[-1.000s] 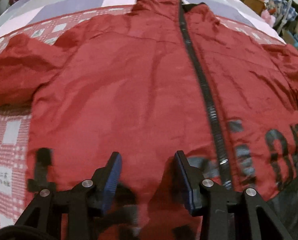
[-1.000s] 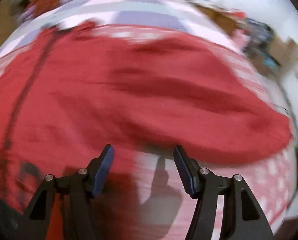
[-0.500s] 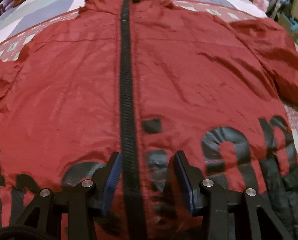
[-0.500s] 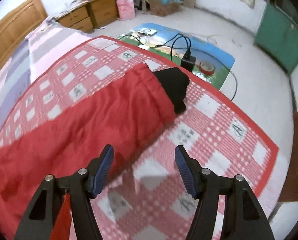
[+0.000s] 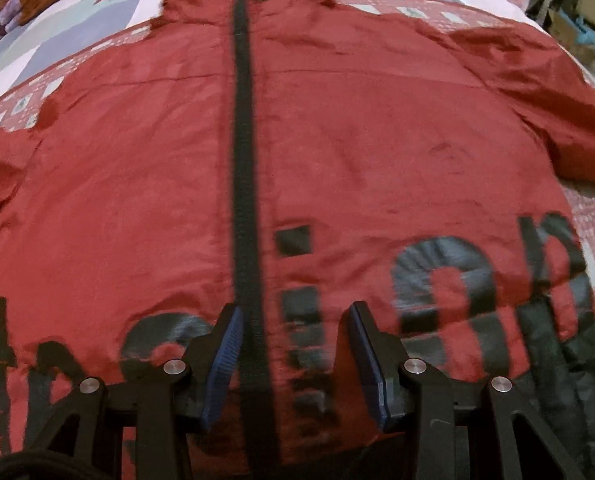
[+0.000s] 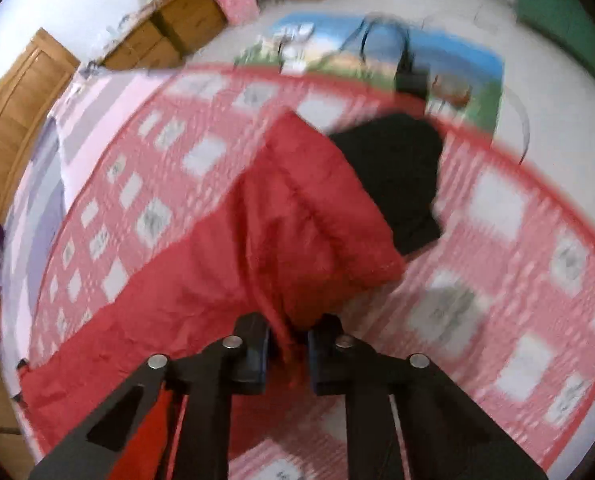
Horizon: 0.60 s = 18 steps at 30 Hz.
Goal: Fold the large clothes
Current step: 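Grasp the black sleeve cuff with the right tool and lift it while the left tool holds the body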
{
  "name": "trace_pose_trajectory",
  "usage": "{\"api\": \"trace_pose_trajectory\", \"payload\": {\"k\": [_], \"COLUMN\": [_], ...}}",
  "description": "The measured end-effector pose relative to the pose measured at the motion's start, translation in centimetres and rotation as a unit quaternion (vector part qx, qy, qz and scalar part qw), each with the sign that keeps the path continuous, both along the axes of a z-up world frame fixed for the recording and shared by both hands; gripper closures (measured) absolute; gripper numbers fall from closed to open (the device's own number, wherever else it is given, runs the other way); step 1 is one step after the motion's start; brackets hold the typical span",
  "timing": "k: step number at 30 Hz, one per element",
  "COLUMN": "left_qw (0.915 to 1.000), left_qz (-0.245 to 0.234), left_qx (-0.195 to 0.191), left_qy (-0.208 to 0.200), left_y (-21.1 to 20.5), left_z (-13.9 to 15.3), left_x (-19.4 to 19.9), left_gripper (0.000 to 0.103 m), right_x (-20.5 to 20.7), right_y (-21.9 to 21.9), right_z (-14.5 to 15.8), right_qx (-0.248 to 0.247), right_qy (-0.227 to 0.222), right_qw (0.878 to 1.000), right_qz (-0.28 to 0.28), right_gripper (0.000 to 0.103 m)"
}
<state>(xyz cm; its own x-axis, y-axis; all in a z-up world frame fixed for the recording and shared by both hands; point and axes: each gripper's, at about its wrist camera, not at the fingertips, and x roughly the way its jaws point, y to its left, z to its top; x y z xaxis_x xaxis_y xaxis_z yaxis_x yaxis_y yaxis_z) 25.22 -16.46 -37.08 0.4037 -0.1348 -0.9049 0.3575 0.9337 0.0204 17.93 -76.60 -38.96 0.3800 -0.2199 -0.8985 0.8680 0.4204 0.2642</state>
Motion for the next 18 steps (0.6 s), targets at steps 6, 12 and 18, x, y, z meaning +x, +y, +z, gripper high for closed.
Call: {"api": "trace_pose_trajectory", "payload": {"k": [6,12,18], "left_qw": [0.9999,0.9993,0.9981], "left_qz": [0.008,0.016,0.030], "left_qx": [-0.011,-0.028,-0.044], "left_qy": [-0.006,-0.018,-0.030], "left_y": [1.7,4.3,8.1], "left_z": [0.4,1.6,3.3], "left_x": [0.3,0.5,0.0], "left_gripper": [0.056,0.056,0.056], "right_x": [-1.4,1.0,6.5], "right_y": [0.6,8.1,20.9], "right_z": [2.8,11.2,18.3], "right_qx": [-0.057,-0.254,-0.407], "right_qy": [0.011,0.042,0.005], "right_qw": [0.998,0.965,0.896], "right_qz": [-0.016,0.054,0.177], "right_gripper": [0.090,0.090,0.090]}}
